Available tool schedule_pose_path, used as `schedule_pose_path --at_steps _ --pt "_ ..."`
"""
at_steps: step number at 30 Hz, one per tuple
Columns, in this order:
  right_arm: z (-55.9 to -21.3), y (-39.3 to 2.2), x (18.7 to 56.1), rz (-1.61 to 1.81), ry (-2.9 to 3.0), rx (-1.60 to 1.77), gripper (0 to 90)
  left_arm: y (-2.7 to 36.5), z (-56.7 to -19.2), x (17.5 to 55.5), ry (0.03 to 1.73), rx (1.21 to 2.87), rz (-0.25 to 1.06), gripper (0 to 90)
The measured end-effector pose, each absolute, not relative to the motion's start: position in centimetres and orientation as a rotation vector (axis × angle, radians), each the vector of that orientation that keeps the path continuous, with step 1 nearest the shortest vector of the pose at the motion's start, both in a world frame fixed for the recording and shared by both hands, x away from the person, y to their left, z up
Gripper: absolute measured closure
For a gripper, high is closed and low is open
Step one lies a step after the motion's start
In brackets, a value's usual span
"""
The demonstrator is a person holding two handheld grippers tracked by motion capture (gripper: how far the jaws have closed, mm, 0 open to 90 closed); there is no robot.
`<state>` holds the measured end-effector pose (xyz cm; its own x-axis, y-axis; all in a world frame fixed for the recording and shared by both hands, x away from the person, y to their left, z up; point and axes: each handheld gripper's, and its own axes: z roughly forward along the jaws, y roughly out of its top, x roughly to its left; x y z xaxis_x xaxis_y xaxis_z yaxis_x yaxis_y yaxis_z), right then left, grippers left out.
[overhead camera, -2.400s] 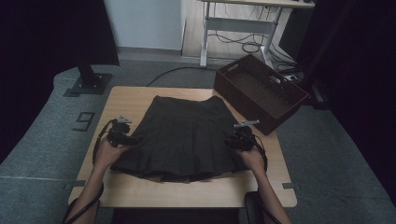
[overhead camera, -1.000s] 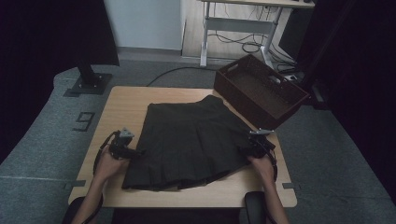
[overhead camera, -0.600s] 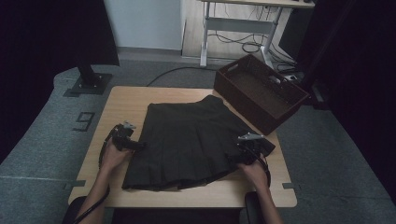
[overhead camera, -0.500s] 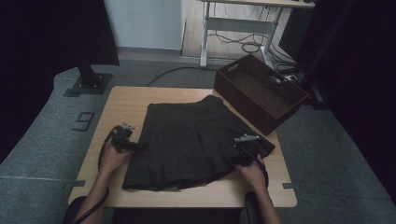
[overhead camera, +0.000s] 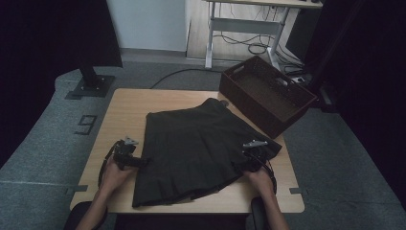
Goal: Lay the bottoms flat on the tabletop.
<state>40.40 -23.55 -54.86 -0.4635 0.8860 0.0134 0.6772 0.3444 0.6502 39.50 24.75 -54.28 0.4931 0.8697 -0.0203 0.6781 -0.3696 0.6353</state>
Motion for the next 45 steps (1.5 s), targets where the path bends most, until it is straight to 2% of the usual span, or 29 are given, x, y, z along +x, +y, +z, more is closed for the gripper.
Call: schedule_pose_path --at_steps 10,19,21,32,37,45 --pt "-55.2 -25.4 40.8 0.892 2.245 1.363 0.0 23.5 -54.4 35.9 1.208 2.179 0.413 5.4" --pt "-55.5 -25.8 40.6 0.944 2.224 1.334 0.0 23.9 -54.3 36.6 1.173 2.195 0.376 2.4" --pt "-55.6 -25.8 40.5 0.957 2.218 1.324 0.0 24.1 -54.1 37.0 1.177 2.187 0.363 0.0" --pt "-55.6 -25.8 40.5 0.957 2.214 1.328 0.0 25.9 -52.7 40.9 1.182 2.143 0.45 1.2" --pt "-55.6 -25.8 40.5 0.957 2.213 1.331 0.0 26.7 -52.3 43.8 1.199 2.095 0.415 2.0" --pt "-55.6 -25.8 40.5 0.957 2.213 1.331 0.0 25.9 -52.7 47.4 1.253 2.071 0.438 0.0"
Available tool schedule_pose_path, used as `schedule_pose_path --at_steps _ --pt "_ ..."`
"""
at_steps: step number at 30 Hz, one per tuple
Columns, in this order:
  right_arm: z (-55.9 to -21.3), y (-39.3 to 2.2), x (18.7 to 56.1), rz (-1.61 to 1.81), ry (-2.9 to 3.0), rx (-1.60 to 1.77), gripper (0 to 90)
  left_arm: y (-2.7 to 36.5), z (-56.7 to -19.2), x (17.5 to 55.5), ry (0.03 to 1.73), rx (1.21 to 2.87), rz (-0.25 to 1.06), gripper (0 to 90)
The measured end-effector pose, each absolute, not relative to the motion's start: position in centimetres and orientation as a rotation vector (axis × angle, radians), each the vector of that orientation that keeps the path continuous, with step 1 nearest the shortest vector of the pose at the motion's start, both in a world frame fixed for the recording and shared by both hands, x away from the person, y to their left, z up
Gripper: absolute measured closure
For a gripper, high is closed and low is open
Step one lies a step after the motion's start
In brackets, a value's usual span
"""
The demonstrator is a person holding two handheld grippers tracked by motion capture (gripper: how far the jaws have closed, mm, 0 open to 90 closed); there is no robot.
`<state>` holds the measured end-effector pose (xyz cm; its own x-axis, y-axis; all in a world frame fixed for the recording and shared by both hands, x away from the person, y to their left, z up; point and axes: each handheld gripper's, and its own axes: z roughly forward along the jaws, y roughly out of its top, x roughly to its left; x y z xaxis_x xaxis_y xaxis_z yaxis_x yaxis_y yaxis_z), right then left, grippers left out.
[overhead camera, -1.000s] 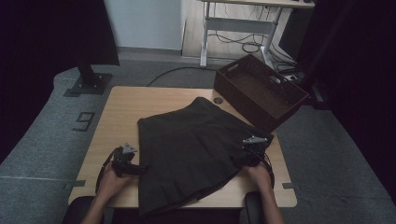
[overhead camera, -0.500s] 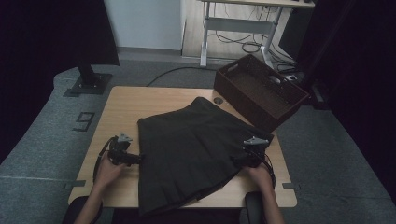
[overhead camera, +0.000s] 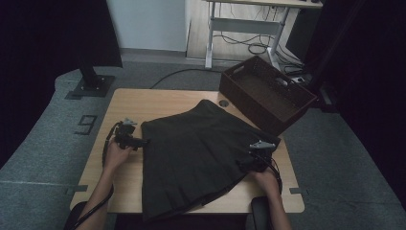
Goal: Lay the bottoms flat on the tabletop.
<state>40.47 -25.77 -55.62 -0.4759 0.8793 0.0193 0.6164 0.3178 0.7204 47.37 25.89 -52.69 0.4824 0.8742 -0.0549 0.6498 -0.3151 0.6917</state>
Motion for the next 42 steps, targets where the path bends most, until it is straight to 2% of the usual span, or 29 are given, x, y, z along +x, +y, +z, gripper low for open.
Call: schedule_pose_path --at_steps 5,13,27,31,34,42 --pt "-55.6 -25.7 40.5 0.954 2.211 1.332 0.0 25.2 -54.2 48.9 1.31 2.148 0.496 0.0" --pt "-55.6 -25.5 40.8 0.951 2.213 1.333 0.0 26.0 -54.7 50.0 1.3 2.108 0.467 0.0" --pt "-55.6 -24.7 44.4 0.958 2.224 1.32 0.0 27.0 -54.7 53.1 1.335 2.084 0.481 0.0" --pt "-55.6 -24.7 44.4 0.965 2.226 1.315 0.0 27.0 -54.7 53.1 1.334 2.083 0.48 0.0" --pt "-55.3 -24.9 44.1 0.965 2.245 1.321 3.4 27.0 -54.7 53.0 1.343 2.078 0.484 0.0" --pt "-53.3 -25.5 41.9 0.957 2.264 1.275 0.2 26.9 -54.7 53.0 1.35 2.075 0.487 0.0"
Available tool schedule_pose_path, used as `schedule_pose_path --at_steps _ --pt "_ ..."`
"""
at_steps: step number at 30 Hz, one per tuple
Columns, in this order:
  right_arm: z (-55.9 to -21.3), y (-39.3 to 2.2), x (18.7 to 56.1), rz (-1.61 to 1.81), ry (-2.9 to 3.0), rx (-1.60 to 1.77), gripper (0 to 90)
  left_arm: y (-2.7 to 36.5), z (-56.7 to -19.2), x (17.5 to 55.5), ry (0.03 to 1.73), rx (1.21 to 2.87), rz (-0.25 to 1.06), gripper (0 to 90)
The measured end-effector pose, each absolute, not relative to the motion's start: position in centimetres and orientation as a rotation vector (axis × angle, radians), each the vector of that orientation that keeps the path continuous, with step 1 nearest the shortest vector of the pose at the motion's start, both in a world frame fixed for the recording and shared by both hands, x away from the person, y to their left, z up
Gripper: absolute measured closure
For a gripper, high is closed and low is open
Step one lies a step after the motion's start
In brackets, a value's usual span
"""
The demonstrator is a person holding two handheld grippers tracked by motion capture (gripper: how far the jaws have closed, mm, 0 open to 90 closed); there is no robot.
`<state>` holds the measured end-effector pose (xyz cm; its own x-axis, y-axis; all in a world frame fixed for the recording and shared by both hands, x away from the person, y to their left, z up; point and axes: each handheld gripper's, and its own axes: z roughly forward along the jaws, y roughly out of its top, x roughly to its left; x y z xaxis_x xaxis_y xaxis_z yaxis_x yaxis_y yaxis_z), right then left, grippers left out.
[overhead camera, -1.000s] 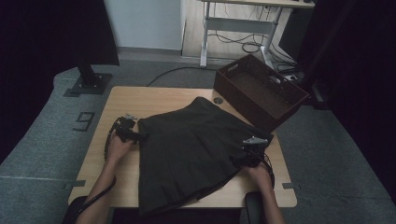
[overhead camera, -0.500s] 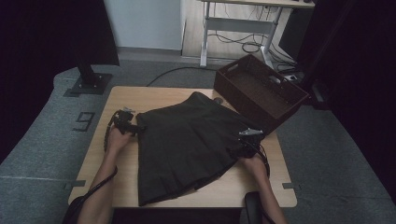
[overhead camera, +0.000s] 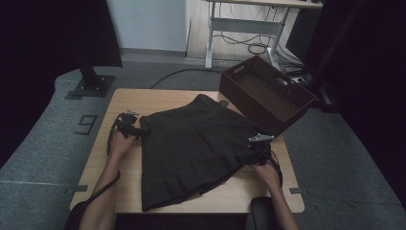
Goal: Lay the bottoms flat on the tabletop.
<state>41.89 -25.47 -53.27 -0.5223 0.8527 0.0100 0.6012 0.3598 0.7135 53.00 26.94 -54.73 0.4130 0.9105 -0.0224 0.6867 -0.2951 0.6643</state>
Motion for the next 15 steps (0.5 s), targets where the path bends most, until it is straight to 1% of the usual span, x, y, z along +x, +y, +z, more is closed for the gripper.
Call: schedule_pose_path --at_steps 6,15 --pt "-51.5 -24.8 40.3 1.047 2.274 1.225 0.0 26.9 -54.7 52.9 1.35 2.072 0.485 0.0" --pt "-50.4 -19.7 38.7 1.11 2.397 1.052 0.0 26.9 -54.7 52.9 1.351 2.074 0.485 0.0"
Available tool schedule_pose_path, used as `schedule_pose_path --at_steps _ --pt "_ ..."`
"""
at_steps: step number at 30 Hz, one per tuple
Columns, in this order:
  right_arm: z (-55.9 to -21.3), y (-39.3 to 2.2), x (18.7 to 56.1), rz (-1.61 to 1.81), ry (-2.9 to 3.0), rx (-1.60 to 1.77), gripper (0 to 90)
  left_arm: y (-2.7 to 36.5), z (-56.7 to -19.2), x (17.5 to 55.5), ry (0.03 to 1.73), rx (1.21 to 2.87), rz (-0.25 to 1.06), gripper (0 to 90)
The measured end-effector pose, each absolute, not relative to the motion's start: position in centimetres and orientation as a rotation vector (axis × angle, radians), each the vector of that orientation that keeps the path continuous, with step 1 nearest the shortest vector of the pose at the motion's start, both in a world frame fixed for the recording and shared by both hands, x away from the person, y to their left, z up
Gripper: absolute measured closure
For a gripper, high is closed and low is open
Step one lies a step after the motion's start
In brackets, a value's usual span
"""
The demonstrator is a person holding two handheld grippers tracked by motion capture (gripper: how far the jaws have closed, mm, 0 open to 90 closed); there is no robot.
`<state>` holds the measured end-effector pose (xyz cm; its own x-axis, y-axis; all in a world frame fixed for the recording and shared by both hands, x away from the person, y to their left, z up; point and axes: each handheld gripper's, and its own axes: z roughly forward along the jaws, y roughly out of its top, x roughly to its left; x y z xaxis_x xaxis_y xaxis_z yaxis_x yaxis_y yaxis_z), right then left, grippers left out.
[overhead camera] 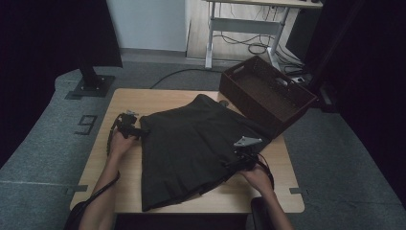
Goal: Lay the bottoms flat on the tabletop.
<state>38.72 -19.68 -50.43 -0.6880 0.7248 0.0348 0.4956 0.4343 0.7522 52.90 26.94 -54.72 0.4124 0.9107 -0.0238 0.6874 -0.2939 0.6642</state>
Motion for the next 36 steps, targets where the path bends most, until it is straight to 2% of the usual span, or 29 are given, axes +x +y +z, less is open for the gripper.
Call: schedule_pose_path --at_steps 20,36 --pt "-50.3 -7.8 35.5 1.229 2.66 0.711 3.6 26.9 -54.7 52.7 1.35 2.073 0.487 0.0" --pt "-52.3 -0.3 32.2 1.222 2.861 0.448 4.0 26.8 -54.7 52.6 1.366 2.065 0.49 0.0"
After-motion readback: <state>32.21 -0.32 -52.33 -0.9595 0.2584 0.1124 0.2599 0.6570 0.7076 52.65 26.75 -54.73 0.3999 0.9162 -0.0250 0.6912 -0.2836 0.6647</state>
